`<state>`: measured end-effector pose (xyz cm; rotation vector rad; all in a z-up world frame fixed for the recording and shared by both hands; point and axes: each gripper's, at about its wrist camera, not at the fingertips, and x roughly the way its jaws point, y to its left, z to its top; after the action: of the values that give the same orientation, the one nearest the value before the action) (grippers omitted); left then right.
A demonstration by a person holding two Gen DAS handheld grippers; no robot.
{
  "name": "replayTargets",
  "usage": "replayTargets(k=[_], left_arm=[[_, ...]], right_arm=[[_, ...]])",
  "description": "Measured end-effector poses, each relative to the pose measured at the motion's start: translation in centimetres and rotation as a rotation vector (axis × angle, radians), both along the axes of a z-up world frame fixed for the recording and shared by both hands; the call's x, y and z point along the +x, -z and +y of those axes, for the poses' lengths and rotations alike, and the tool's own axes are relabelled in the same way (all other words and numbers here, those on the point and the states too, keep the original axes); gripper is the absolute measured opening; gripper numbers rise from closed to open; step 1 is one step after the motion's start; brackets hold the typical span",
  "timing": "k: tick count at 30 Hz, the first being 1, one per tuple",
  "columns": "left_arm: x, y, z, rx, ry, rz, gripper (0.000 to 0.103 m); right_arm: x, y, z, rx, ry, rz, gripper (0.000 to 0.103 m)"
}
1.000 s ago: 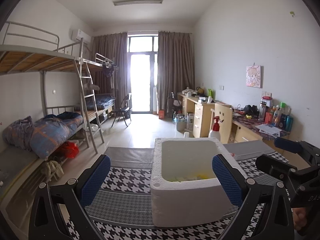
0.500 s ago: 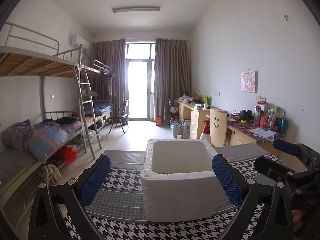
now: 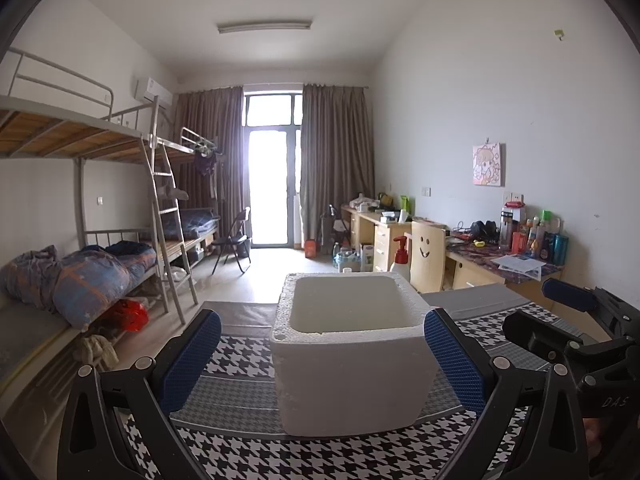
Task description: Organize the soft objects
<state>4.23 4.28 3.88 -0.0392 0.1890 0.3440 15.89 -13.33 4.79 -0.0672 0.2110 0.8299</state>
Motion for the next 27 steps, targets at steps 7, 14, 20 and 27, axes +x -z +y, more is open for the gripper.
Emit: replayTargets(k=[7, 14, 20, 27], left_arm=[[-0.3, 0.7, -0.3, 0.01, 0.002, 0.004, 0.102], [-0.6, 1.5, 0.1, -0.003, 0.005, 0.008, 0.102], [-0.8, 2.1, 0.0, 0.005, -0.001, 0.014, 0.102], [-0.8, 2.7, -0.1, 0.006, 0.011, 0.028, 0.102]], right_arm=[[-0.2, 0.7, -0.5, 0.017, 0.017, 0.011, 0.101], [-0.4, 1.5, -0.9, 0.02, 0.027, 0.013, 0.101], [-0.7, 1.7, -1.4, 0.025, 0.026, 0.014, 0.101], [-0.5, 2.6, -2.0, 0.034, 0.028, 0.034, 0.101]])
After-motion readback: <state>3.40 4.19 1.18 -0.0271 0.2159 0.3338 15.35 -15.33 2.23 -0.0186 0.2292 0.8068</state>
